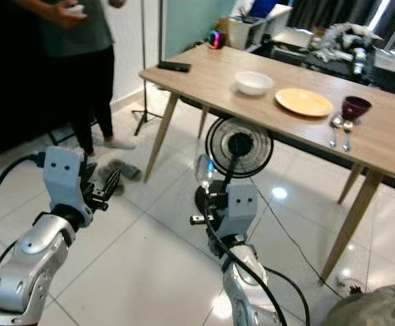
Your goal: Setting the table
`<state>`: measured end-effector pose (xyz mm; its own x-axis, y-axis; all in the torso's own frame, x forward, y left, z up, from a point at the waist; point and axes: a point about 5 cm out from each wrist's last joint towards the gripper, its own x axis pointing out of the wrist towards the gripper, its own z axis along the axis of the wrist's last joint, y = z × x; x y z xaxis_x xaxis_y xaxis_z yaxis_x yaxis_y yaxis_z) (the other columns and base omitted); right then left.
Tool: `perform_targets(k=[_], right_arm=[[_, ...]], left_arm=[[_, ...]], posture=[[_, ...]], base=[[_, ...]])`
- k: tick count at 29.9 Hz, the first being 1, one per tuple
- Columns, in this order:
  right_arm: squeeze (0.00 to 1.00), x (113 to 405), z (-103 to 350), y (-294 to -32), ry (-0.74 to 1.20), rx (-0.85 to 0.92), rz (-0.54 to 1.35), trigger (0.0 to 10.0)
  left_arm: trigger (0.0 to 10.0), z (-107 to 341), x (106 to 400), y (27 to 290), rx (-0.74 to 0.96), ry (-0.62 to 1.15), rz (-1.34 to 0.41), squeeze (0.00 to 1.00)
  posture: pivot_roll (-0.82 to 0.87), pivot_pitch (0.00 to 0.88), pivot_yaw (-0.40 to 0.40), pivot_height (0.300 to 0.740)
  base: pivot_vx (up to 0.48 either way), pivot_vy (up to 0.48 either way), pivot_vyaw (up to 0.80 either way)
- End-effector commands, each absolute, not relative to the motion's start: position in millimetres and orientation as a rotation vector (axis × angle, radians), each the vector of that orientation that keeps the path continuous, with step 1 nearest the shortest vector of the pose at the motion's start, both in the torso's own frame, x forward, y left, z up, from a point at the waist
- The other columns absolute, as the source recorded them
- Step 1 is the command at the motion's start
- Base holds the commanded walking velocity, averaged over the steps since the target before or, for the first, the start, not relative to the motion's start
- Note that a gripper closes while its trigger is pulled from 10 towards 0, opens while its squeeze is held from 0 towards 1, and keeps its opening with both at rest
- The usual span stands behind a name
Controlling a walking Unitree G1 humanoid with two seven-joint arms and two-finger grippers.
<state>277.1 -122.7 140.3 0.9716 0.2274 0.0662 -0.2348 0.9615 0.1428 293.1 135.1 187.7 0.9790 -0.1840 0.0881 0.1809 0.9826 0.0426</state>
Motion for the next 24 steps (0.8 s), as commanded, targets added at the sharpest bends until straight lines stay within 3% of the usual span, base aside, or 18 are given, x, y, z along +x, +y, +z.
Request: perform_targets(k=[1,4,24], right_arm=[[0.0,276.8,144.3,-121.4,-0.074,0.156,0.243,10.0],[0.0,276.8,143.3,-121.2,-0.067,0.156,0.24,10.0],[0.0,276.6,140.5,-123.0,-0.049,0.162,0.232,10.0]], left_arm=[[10.0,185.8,293.6,135.1,0.043,-0.089,-0.173,0.0],[10.0,186.0,293.7,135.4,0.042,-0.089,-0.175,0.0],[10.0,184.9,293.3,133.8,0.038,-0.086,-0.18,0.0]], posture=[[0.0,0.0,0.051,0.74],[0.0,0.0,0.053,0.74],[-0.01,0.0,0.05,0.74]], base=[[0.48,0.0,0.0],[0.48,0.0,0.0],[0.48,0.0,-0.8]])
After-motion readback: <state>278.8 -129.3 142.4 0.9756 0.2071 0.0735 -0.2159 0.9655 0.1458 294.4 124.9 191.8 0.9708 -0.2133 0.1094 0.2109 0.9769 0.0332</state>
